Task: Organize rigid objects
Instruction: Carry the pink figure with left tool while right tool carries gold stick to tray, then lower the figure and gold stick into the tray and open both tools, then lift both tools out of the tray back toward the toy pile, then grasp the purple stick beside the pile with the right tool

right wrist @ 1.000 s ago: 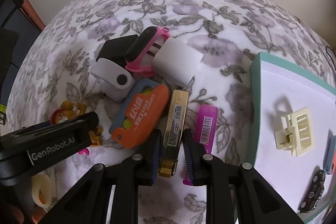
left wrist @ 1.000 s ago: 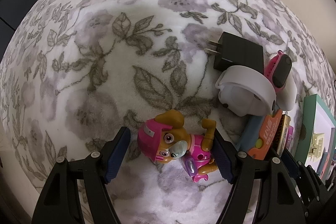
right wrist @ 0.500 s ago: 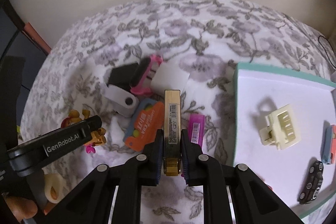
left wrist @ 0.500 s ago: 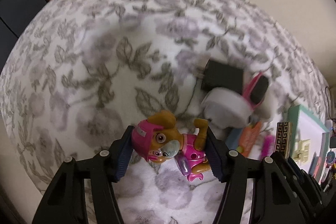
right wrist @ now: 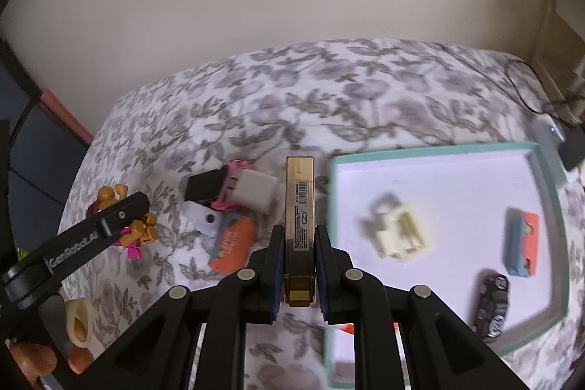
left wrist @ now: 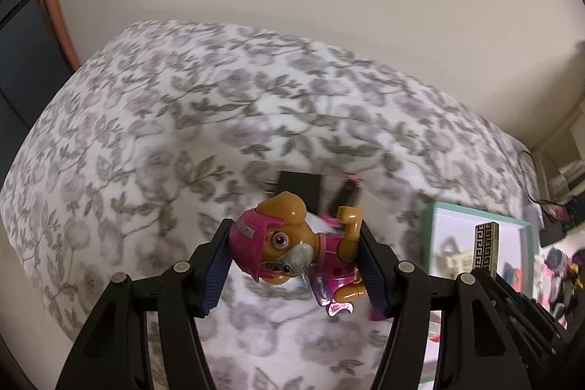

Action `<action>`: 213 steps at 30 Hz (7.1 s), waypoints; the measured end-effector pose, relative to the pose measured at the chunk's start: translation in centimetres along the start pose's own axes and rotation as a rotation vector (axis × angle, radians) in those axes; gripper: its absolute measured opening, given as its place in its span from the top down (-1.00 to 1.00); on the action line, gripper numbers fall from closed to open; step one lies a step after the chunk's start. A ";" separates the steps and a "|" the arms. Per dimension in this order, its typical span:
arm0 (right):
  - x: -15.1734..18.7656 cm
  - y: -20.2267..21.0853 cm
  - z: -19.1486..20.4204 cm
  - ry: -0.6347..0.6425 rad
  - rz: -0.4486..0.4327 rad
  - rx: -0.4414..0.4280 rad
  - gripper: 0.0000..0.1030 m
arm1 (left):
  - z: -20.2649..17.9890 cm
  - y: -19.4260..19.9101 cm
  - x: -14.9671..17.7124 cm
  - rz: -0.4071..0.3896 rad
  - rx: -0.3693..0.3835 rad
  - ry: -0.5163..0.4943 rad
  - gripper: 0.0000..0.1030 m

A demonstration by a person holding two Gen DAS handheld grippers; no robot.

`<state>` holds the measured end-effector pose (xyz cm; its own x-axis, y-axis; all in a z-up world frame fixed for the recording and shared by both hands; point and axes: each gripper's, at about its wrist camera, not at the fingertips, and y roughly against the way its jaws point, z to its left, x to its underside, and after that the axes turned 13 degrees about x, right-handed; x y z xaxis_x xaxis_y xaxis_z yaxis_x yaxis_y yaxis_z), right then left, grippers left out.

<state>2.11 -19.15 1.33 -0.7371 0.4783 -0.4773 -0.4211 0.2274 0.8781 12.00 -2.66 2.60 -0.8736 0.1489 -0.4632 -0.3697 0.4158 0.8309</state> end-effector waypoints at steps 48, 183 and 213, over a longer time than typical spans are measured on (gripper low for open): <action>2.4 -5.3 -16.1 -0.213 0.193 0.132 0.67 | -17.8 -8.8 9.6 0.286 0.032 -0.366 -0.26; 1.9 -6.9 6.3 0.238 0.028 0.022 -0.19 | 4.9 -7.1 1.6 0.226 -0.028 0.147 -0.97; 3.3 -10.0 5.2 0.236 0.145 0.036 0.51 | -0.3 -12.1 2.8 0.286 0.031 0.034 -0.51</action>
<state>6.60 -15.45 -8.91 -0.8929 0.2979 -0.3376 -0.2862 0.2032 0.9364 13.93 -7.59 -8.65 -0.9514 0.2337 -0.2004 -0.0976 0.3885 0.9163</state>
